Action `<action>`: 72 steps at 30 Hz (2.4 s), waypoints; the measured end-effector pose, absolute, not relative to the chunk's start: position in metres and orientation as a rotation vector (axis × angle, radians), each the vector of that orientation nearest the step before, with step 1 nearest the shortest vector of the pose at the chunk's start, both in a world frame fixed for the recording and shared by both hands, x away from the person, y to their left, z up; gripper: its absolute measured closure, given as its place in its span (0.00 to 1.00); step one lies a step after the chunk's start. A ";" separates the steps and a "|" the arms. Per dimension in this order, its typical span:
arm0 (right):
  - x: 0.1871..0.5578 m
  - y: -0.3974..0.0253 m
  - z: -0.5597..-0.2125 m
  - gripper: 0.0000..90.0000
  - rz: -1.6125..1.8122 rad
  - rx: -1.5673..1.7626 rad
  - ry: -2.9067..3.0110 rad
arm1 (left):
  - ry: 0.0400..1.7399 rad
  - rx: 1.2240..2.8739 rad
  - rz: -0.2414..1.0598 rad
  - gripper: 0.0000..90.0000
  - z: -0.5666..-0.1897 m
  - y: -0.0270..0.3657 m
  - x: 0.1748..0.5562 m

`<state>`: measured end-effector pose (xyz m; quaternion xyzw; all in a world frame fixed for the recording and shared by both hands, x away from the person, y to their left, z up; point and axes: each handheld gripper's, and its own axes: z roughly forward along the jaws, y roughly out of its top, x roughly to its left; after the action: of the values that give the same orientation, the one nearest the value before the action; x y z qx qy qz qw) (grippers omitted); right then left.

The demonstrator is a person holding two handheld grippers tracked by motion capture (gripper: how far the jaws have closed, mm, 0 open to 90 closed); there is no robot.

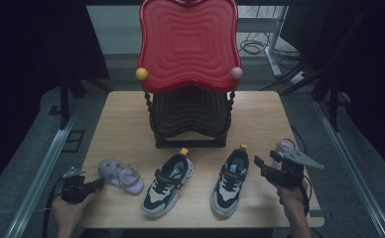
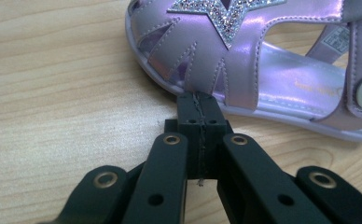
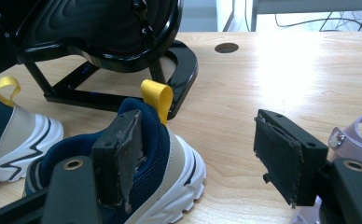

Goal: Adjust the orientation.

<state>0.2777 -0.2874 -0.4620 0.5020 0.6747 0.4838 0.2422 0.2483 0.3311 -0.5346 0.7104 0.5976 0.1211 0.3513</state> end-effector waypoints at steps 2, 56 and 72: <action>0.277 -0.287 -0.462 0.36 1.320 1.372 1.845 | 1.547 1.839 0.311 1.00 -0.534 0.332 0.250; 0.277 -0.296 -0.469 0.36 1.290 1.445 1.810 | 1.480 1.956 0.228 1.00 -0.515 0.330 0.326; 0.277 -0.297 -0.471 0.36 1.282 1.455 1.805 | 1.443 1.968 0.264 0.94 -0.508 0.326 0.337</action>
<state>0.2767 -0.2967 -0.4714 0.5327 0.6607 0.4694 0.2435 0.3367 0.3261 -0.5076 0.7548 0.5535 0.1012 0.3370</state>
